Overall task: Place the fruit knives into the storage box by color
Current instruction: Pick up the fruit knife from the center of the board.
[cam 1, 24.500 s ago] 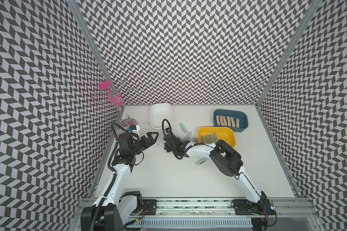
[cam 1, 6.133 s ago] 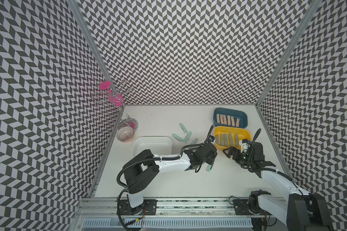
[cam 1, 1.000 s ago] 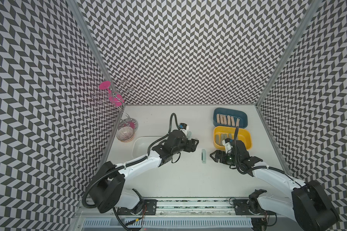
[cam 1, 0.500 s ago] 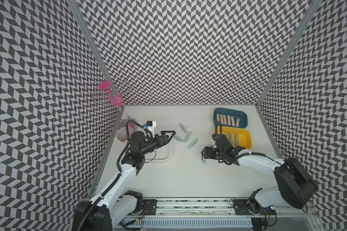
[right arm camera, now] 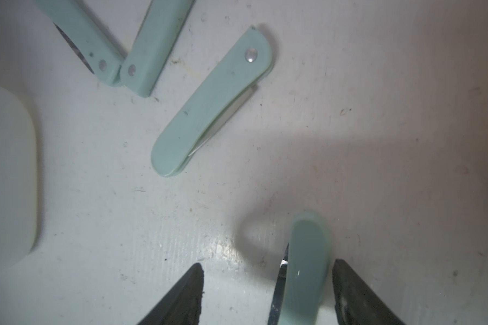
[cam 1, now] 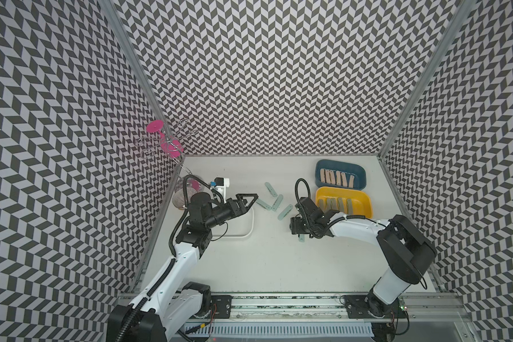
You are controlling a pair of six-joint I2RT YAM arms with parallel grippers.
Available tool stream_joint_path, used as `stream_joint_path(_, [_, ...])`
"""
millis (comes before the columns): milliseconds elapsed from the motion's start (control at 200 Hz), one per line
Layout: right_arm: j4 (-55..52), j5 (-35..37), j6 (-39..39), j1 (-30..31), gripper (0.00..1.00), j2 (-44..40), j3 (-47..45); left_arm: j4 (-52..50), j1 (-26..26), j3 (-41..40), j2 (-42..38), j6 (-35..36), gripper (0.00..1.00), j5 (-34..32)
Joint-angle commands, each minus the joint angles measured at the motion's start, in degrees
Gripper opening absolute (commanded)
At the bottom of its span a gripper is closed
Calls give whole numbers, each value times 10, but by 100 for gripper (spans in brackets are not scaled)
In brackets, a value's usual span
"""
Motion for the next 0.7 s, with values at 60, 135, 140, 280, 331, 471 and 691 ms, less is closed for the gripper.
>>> stream_joint_path(60, [-17, 59, 11, 13, 63, 21, 7, -15, 4, 11, -10, 23, 100, -5])
stream_joint_path(135, [-16, 66, 13, 15, 58, 30, 5, -14, 4, 6, -10, 23, 100, -4])
stream_joint_path(140, [-16, 66, 13, 15, 58, 31, 5, -14, 4, 6, -10, 23, 100, -4])
stream_joint_path(280, [-12, 80, 14, 20, 49, 47, 4, -12, 4, -1, -11, 23, 100, -5])
stream_joint_path(331, [-11, 84, 13, 24, 44, 52, 6, -11, 4, -1, -11, 22, 100, -6])
stream_joint_path(471, [-13, 96, 7, 35, 34, 61, 15, -11, 4, -2, -9, 24, 100, -9])
stream_joint_path(691, [-15, 100, 5, 42, 18, 70, 24, -11, 5, -2, -4, 26, 100, -12])
